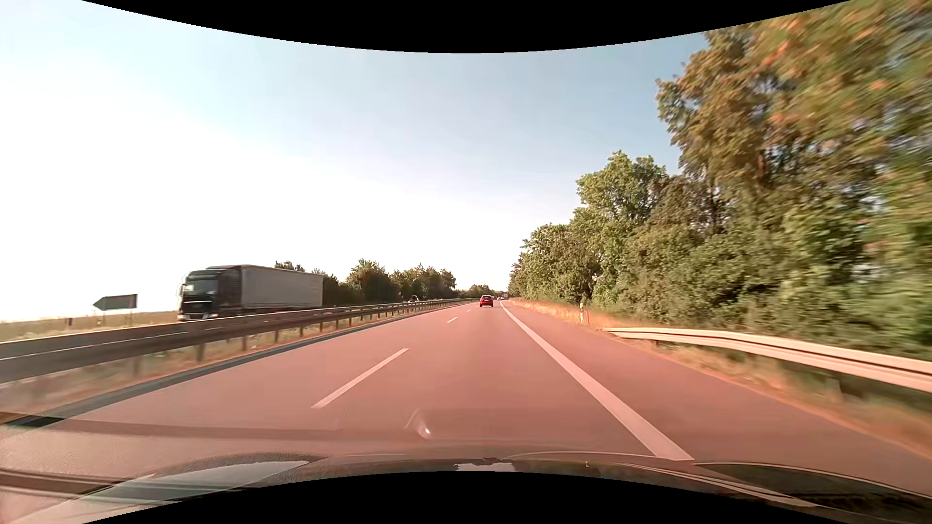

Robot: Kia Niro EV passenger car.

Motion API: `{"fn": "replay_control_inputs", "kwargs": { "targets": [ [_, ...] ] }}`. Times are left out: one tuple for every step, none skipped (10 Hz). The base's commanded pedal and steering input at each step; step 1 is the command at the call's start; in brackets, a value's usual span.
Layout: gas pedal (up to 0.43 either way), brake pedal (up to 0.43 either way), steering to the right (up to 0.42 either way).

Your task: Follow the waypoints while adhering to traffic rules and regulations

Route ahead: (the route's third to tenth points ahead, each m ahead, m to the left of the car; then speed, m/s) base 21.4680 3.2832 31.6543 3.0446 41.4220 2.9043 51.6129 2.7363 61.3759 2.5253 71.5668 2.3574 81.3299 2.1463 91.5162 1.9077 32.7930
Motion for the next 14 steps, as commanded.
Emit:
{"fn": "replay_control_inputs", "kwargs": {
  "targets": [
    [0.350,0.006,0.001],
    [0.350,0.006,0.001],
    [0.350,0.006,0.001],
    [0.350,0.006,0.001],
    [0.350,0.006,0.001],
    [0.350,0.006,0.001],
    [0.350,0.006,0.001],
    [0.350,0.006,0.000],
    [0.350,0.006,0.000],
    [0.350,0.006,0.000],
    [0.350,0.012,0.000],
    [0.350,0.006,0.000],
    [0.350,0.006,0.000],
    [0.350,0.006,0.000]
  ]
}}
